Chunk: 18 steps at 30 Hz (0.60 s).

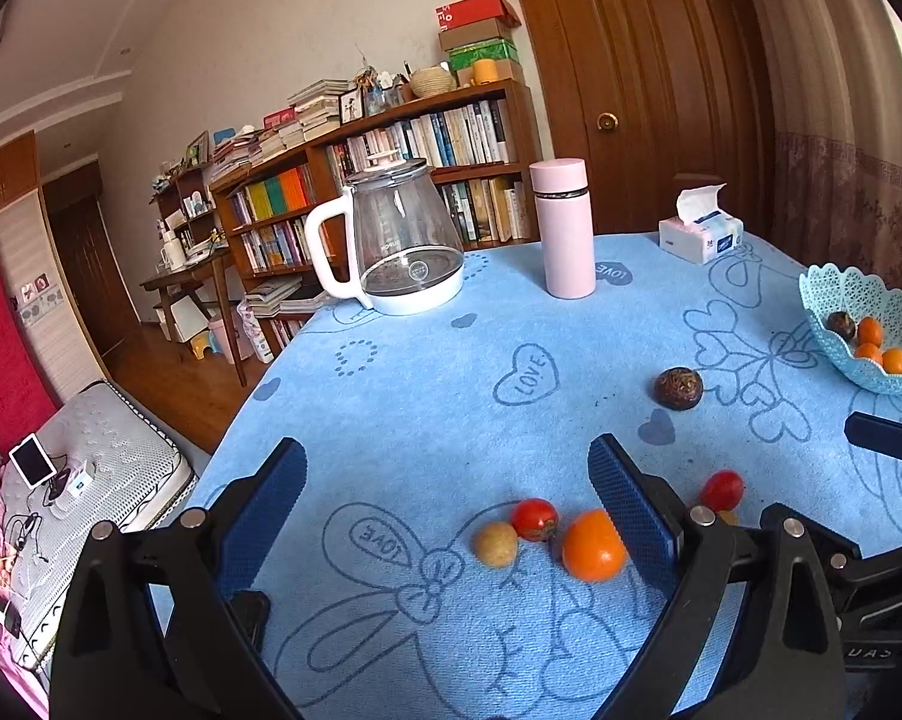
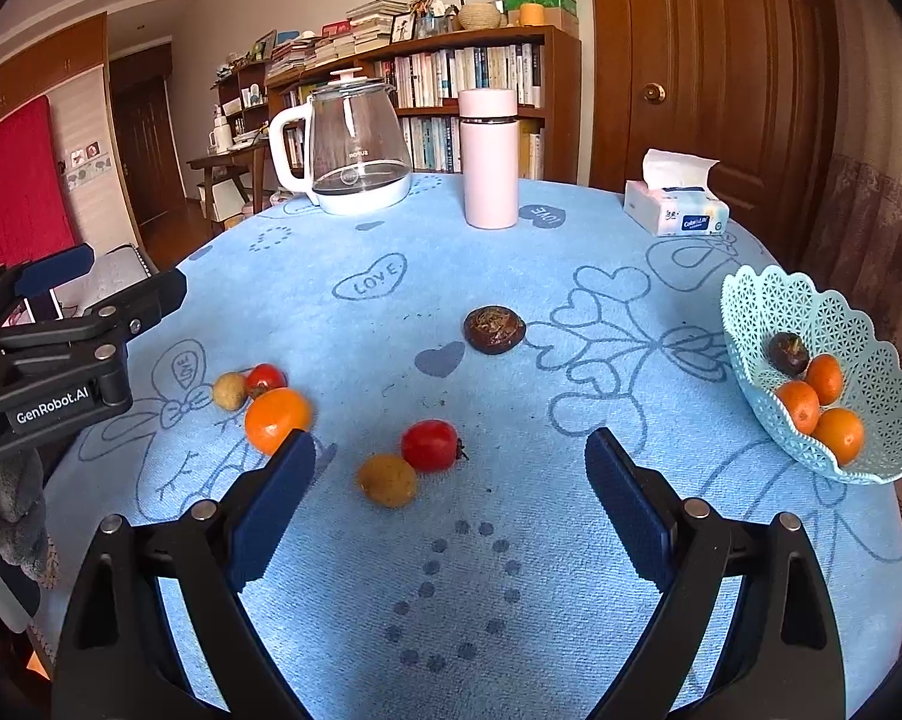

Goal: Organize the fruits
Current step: 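Reach the right gripper to the yellow fruit while the left approaches the tan fruit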

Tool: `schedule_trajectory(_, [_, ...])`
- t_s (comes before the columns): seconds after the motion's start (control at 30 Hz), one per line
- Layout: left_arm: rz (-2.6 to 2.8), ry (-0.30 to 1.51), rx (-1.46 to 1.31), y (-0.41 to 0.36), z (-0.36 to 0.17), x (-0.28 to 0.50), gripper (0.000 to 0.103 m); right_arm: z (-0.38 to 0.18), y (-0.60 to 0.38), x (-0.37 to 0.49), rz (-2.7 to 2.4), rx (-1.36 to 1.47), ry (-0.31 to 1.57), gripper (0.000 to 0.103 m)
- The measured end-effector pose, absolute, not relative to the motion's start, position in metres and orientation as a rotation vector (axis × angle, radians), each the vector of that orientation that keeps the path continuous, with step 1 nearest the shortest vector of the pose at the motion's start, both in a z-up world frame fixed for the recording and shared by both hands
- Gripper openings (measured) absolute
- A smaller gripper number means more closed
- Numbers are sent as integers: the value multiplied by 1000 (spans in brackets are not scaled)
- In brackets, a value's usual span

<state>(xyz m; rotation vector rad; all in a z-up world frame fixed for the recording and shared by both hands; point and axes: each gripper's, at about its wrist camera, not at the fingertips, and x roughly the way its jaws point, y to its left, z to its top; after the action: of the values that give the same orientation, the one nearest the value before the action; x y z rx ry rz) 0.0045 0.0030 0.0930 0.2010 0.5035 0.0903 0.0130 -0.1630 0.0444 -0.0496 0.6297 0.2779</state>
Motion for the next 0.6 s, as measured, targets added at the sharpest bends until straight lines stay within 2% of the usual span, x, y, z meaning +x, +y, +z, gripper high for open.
schedule_trajectory(0.6, [114,566,241,16,64,20,94,28,-148,39,289,-56,714,93])
